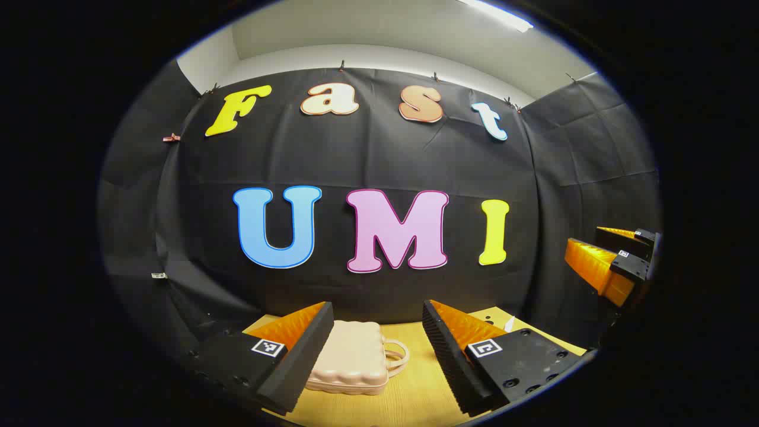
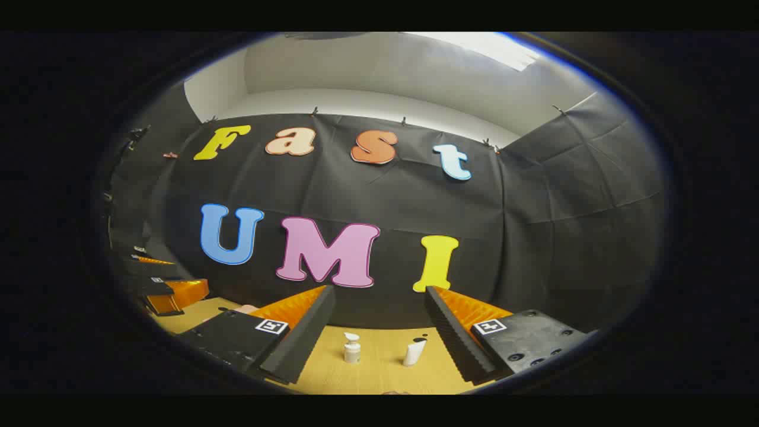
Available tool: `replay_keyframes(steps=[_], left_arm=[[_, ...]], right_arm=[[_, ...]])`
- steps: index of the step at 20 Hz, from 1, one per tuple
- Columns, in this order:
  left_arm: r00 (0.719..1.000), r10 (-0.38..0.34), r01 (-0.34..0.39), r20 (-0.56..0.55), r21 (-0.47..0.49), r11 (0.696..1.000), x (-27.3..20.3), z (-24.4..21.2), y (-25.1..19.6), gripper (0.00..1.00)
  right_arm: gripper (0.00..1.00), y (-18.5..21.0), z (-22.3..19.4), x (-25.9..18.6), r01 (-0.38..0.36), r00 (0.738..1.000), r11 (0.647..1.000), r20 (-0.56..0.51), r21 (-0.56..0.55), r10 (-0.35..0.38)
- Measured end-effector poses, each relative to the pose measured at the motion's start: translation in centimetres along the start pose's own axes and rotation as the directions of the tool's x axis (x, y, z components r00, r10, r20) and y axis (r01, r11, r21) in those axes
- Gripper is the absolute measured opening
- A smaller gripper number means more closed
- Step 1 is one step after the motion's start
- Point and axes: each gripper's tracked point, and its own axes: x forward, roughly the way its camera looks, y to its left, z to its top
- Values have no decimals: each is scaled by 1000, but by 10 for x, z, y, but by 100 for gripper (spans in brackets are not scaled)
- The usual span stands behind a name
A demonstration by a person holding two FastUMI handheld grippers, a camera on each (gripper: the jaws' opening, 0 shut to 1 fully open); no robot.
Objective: First open the suitcase, pack the skin care products into it, and then close the suitcase.
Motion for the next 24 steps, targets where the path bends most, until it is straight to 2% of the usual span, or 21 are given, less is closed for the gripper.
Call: replay_keyframes(steps=[4,9,14,17,20,24], left_arm=[[1000,-6,7,-6,14,1000,1,-3,-2,96],[999,2,-2,-38,13,1000,0,-15,-3,96],[999,-27,27,-40,7,1000,7,-18,-15,96],[994,-56,55,-92,-16,998,14,-32,-26,96],[990,-77,78,-121,4,997,32,-44,-34,96],[979,-151,155,-140,24,988,74,-62,-58,96]], right_arm=[[97,-5,3,1,12,1000,999,8,33,-12],[97,-6,-3,0,9,1000,1000,-3,10,-9],[97,-9,-9,1,12,1000,1000,-13,5,-12],[97,-14,-11,3,22,1000,1000,-18,-1,-22],[97,-21,-20,6,28,999,999,-38,-16,-29],[97,-35,-35,12,36,997,999,-61,-23,-38]])
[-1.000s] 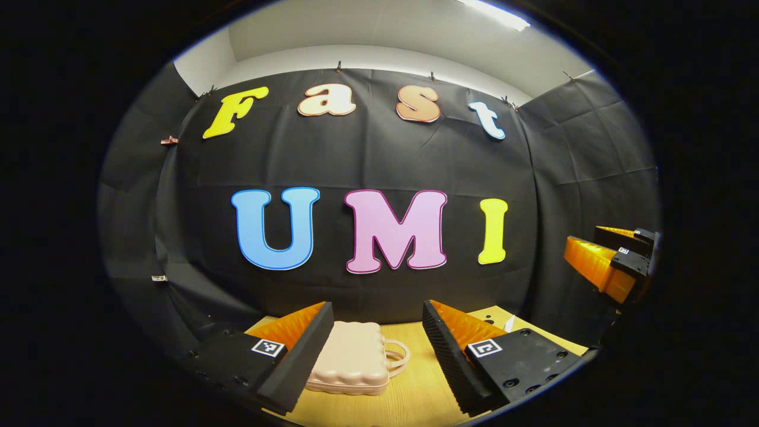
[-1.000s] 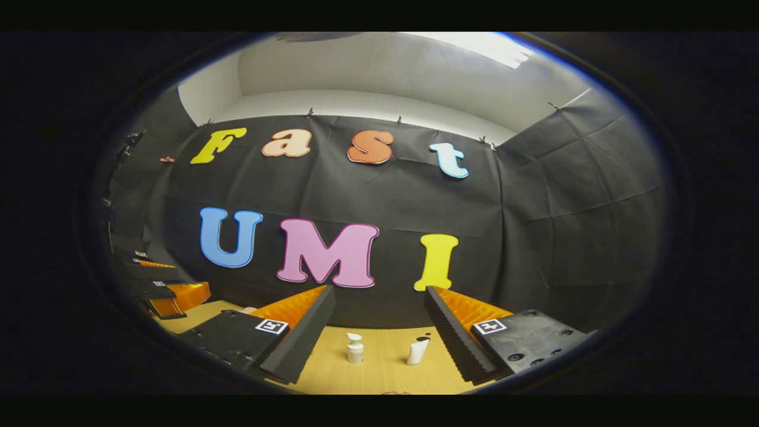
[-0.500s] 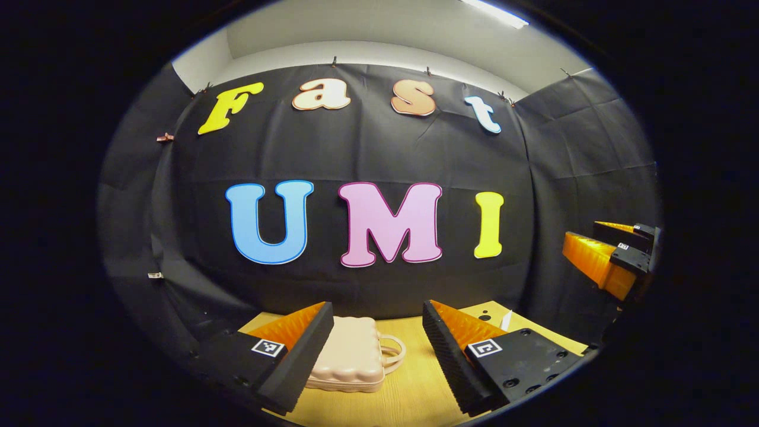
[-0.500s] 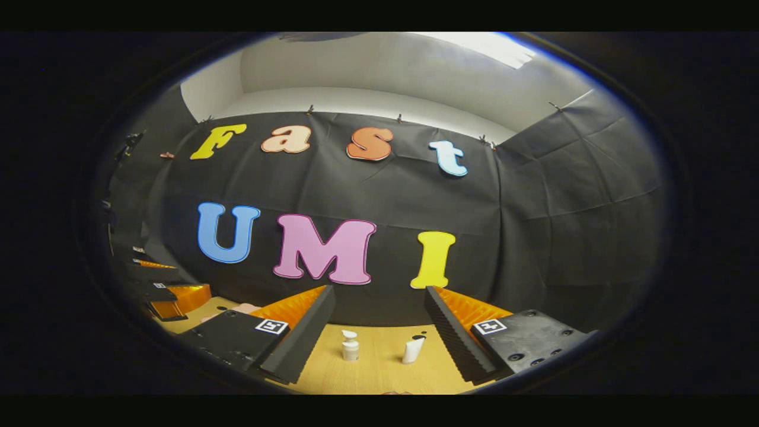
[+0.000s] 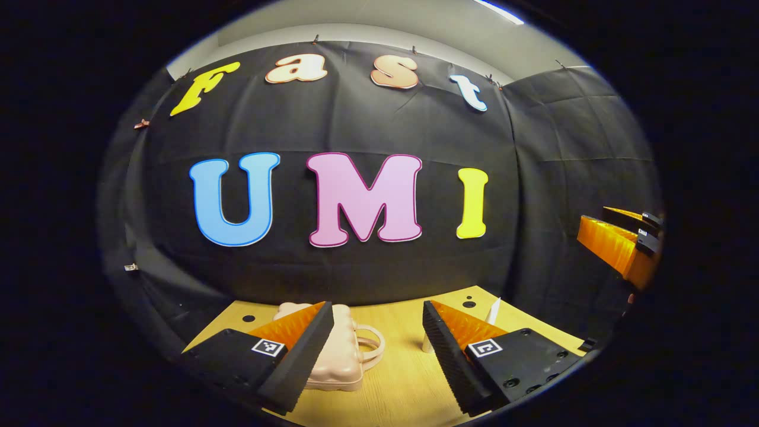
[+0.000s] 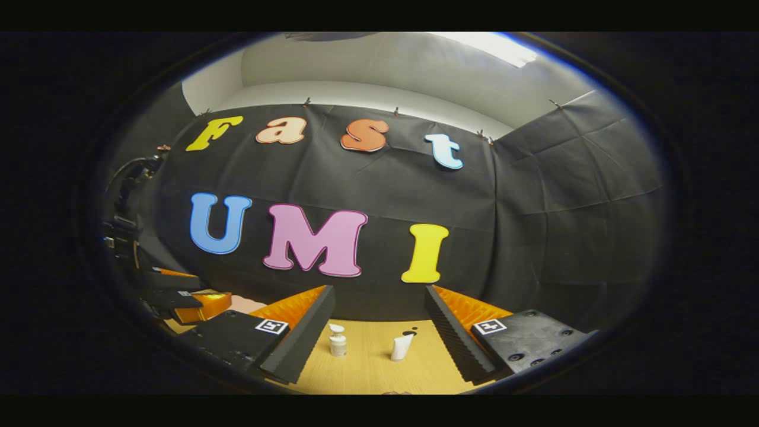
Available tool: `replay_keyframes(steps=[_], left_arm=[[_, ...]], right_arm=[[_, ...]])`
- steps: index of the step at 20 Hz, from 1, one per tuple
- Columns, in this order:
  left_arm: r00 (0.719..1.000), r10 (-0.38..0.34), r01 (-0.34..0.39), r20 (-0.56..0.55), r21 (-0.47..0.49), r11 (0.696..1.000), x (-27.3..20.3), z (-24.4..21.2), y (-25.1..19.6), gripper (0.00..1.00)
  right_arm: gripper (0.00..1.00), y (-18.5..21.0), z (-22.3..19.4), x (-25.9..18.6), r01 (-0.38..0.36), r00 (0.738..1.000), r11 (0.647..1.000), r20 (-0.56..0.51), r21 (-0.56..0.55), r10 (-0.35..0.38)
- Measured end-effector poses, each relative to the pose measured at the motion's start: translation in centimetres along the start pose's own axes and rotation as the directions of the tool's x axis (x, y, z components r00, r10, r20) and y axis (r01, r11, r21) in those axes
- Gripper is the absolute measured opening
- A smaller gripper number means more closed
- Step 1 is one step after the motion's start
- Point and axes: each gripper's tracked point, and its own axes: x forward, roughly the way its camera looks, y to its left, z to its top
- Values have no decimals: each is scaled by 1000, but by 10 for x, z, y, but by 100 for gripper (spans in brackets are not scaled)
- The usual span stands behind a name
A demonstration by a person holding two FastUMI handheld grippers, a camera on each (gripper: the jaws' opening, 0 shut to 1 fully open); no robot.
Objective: First open the suitcase, pack the skin care products into it, and then close the suitcase.
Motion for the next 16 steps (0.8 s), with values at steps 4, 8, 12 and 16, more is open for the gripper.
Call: replay_keyframes(steps=[4,8,12,16], left_arm=[[996,-30,33,-83,32,999,62,-37,-9,96],[985,-39,47,-166,44,998,120,-84,-23,95],[961,-23,18,-277,-22,1000,168,-143,-30,96],[922,14,-9,-386,15,1000,201,-188,-23,97]], right_arm=[[97,-13,-27,14,-6,1000,1000,-26,-18,5],[97,-27,-59,32,-36,998,998,-48,-47,34],[97,-48,-108,54,-39,991,998,-130,-49,32],[97,-76,-153,73,-4,976,1000,-219,-10,2]])
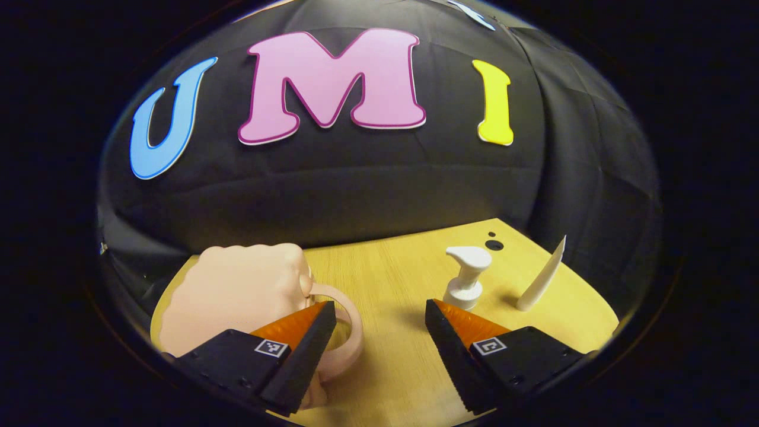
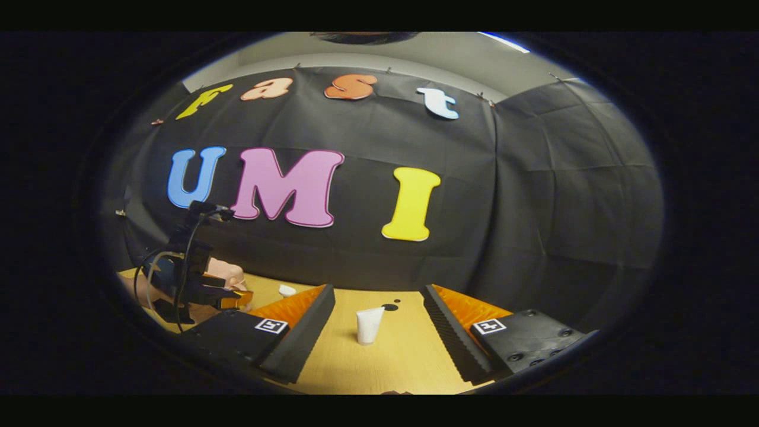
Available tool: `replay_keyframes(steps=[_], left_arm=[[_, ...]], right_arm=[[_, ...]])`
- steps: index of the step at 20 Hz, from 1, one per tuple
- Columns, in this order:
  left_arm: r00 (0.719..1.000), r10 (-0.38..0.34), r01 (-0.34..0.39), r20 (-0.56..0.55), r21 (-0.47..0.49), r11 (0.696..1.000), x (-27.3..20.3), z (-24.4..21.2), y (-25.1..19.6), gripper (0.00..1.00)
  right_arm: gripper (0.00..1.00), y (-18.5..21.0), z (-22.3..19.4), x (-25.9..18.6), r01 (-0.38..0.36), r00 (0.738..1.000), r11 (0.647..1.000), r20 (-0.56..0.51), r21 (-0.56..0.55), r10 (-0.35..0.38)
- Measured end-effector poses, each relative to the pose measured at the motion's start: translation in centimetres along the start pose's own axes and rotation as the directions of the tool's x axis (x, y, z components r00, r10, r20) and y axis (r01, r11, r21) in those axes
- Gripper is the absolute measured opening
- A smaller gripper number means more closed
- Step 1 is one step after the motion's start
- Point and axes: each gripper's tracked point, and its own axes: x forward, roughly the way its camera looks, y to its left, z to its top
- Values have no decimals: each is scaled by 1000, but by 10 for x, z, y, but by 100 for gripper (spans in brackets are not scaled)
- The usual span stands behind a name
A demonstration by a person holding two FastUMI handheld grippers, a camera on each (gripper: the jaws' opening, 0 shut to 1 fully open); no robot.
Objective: First open the suitcase, pack the skin care products into it, and then close the suitcase.
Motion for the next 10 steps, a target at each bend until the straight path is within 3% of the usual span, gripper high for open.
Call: replay_keyframes(steps=[4,10], left_arm=[[993,10,-14,-121,-27,1000,33,-30,4,97],[963,87,-79,-255,41,996,68,-60,7,89]], right_arm=[[97,-6,-29,11,-46,998,997,-51,-54,43],[97,-12,-44,17,-47,994,999,-103,3,47]])
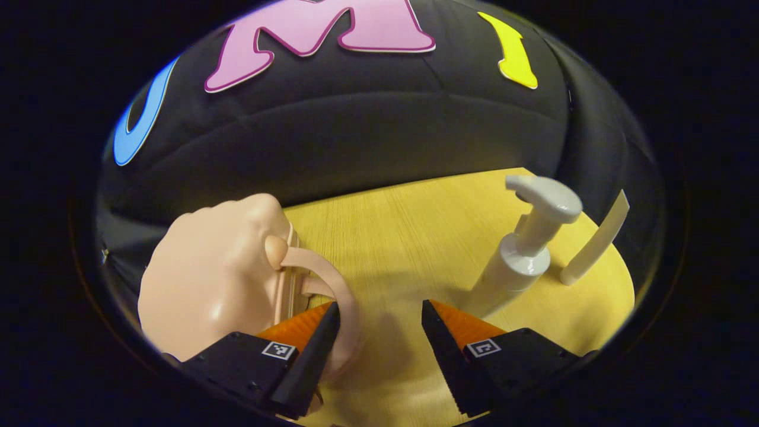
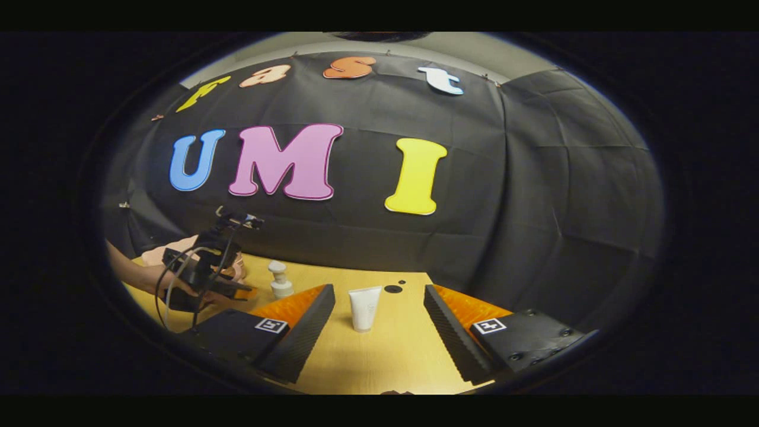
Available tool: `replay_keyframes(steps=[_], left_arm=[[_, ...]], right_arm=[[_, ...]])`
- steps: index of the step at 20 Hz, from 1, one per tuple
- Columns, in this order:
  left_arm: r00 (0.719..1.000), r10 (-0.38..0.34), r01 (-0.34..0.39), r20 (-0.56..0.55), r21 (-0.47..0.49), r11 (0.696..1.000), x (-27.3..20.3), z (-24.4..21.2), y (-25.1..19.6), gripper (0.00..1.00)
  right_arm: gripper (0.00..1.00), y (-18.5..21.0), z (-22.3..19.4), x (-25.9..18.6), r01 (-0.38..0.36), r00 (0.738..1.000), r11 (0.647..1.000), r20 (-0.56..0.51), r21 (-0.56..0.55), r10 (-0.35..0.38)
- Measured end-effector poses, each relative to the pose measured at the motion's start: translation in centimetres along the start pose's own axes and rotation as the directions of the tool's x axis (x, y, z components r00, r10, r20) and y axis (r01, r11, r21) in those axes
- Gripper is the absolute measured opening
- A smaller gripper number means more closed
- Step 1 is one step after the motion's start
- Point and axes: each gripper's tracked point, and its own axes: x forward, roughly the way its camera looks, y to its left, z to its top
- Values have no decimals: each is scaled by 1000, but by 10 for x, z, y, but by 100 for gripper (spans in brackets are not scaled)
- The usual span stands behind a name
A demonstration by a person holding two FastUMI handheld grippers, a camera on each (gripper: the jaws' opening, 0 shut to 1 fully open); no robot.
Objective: First open the suitcase, pack the skin care products into it, and then close the suitcase.
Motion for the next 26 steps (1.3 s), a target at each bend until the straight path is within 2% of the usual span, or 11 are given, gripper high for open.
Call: replay_keyframes(steps=[1,3,4,5,6,7,10,15,20,22,26], left_arm=[[1000,29,-29,-3,9,1000,5,1,5,87],[997,69,-69,-25,3,998,10,-1,16,70],[996,78,-79,-47,-5,997,14,-5,21,53],[994,81,-81,-70,-11,997,17,-11,26,47],[996,66,-66,-63,-8,998,18,-7,25,33],[998,44,-44,-54,-13,999,19,-5,23,23],[999,-15,14,-32,-58,998,6,10,18,17],[992,-120,124,33,-157,980,-57,55,28,14],[984,-175,178,31,-171,969,-134,97,96,14],[985,-169,173,39,-171,970,-157,109,132,14],[994,-74,81,76,-93,992,-190,127,217,14]], right_arm=[[97,-3,1,0,1,1000,1000,3,4,-1],[98,-7,2,-1,6,1000,1000,11,0,-6],[97,-10,1,-2,10,1000,1000,12,-8,-10],[97,-13,0,-2,15,1000,1000,11,-18,-15],[97,-14,-2,-4,17,1000,999,10,-27,-17],[97,-15,-4,-5,20,1000,999,3,-32,-20],[97,-12,-2,-13,21,1000,1000,-3,-17,-21],[97,16,26,-26,6,998,999,60,-51,-3],[96,59,54,-34,-19,995,998,99,-56,24],[97,76,69,-41,-27,991,998,128,-54,34],[97,106,87,-50,-24,986,997,164,-78,37]])
